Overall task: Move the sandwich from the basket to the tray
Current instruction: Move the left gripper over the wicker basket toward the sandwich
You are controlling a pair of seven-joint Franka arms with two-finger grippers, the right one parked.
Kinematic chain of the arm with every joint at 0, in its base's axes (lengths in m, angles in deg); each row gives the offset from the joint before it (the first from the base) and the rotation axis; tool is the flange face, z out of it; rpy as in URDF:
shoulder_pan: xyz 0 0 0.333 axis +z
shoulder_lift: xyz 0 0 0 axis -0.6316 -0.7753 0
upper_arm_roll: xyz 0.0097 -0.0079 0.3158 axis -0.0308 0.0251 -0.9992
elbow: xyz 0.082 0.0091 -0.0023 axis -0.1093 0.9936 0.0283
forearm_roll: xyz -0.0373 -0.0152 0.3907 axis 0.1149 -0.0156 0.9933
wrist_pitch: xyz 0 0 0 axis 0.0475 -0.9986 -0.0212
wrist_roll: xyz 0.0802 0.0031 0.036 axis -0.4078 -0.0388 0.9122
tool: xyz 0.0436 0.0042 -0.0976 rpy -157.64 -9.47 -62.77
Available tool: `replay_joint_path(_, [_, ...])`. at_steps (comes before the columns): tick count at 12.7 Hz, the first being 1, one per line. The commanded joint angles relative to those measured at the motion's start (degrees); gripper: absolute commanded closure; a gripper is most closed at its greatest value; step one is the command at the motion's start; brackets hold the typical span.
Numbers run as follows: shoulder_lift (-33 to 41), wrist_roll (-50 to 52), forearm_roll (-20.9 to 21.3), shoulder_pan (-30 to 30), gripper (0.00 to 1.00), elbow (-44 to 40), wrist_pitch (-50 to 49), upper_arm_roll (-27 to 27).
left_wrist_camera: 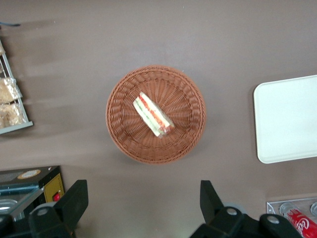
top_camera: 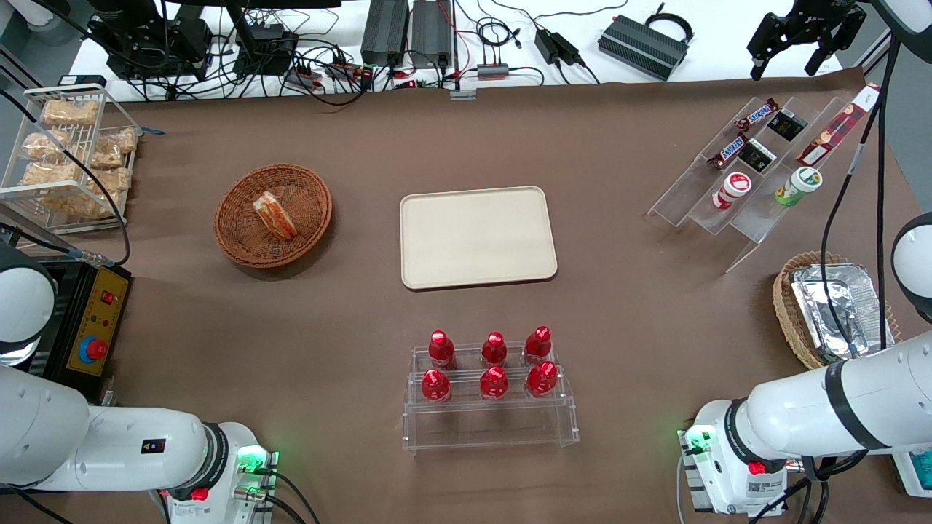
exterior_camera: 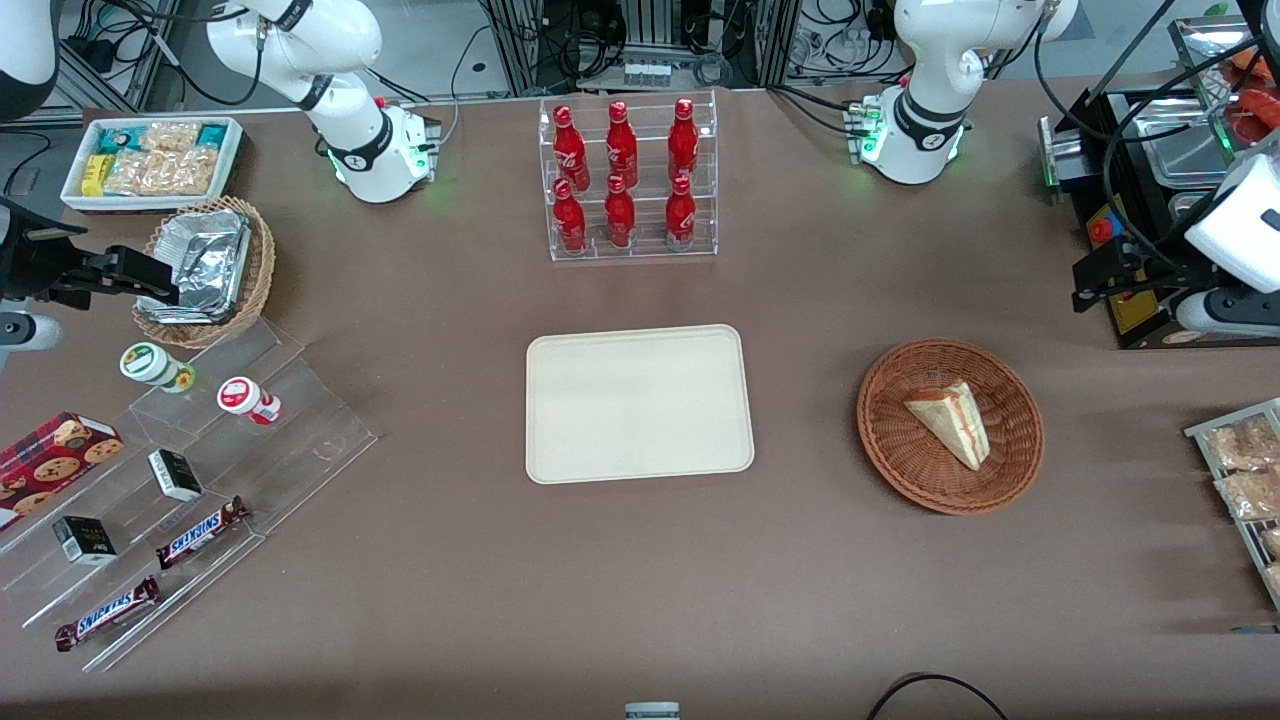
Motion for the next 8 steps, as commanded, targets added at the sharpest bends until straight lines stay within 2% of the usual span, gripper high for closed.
replay_joint_path(1, [1.1,0.7,-0.6,1.2,0.00,-0.5,-1.2,-0.1])
replay_joint_path(5, [1.2,0.8,-0.5,1.2,0.00,2.4,0.1,-0.1])
replay_joint_path(8, [1.9,2.8,0.0,1.1,0.00,11.6,7.4,-0.1])
